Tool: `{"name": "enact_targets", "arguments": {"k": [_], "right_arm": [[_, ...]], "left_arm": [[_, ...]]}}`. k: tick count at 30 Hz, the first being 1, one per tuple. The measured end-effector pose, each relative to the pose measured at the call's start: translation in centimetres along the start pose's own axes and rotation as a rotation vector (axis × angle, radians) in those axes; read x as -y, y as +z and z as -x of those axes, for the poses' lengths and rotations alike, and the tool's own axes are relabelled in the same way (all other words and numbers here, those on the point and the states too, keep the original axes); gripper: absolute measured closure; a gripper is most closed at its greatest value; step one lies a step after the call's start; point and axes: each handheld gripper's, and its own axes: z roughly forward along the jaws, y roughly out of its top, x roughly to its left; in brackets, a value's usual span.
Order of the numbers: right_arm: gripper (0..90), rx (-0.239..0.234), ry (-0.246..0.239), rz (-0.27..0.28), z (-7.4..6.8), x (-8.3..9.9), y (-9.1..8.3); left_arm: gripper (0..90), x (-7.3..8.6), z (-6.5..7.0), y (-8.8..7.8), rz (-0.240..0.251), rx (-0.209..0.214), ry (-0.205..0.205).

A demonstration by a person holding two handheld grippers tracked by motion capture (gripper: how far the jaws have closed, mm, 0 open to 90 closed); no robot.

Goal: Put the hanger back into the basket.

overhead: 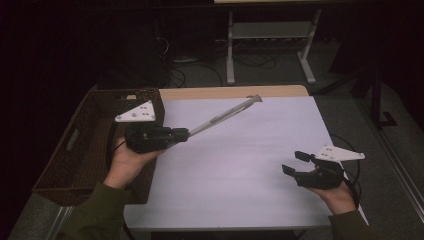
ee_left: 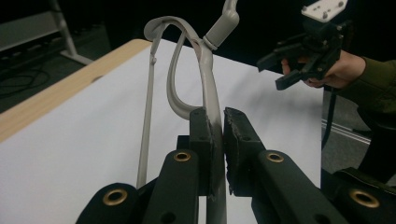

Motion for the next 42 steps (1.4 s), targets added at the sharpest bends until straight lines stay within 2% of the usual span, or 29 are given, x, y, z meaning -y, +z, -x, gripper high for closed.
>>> {"name": "enact_targets", "arguments": {"k": [7, 15, 17, 21, 25, 31, 33, 42], "right_arm": [[29.6, 0.005, 0.002, -0.001, 0.0, 0.0, 0.1], [29.6, 0.005, 0.0, -0.007, 0.0, 0.0, 0.3], [29.5, 0.007, 0.003, -0.009, 0.0, 0.0, 0.3], [29.5, 0.011, 0.002, -0.009, 0.0, 0.0, 0.4], [29.5, 0.015, 0.001, -0.009, 0.1, -0.1, 0.5], [29.5, 0.019, 0.0, -0.011, 0.0, -0.1, 0.5], [29.5, 0.022, -0.004, -0.012, 0.0, 0.0, 0.5], [29.5, 0.027, 0.002, -0.011, 0.1, 0.0, 0.4]], "left_arm": [[82.9, 0.9, -1.8, -5.1, 0.046, -0.077, -0.031], [82.9, 2.6, -3.3, -11.6, 0.103, -0.188, -0.066], [82.9, 3.2, -3.6, -13.0, 0.111, -0.213, -0.078], [82.9, 4.7, -4.4, -15.2, 0.09, -0.263, -0.099], [82.8, 6.4, -5.3, -16.6, 0.07, -0.309, -0.131], [82.8, 8.2, -6.3, -18.0, 0.041, -0.341, -0.158], [82.8, 8.7, -6.7, -18.3, 0.022, -0.353, -0.165], [82.8, 9.6, -7.5, -18.4, -0.009, -0.362, -0.197]]}}
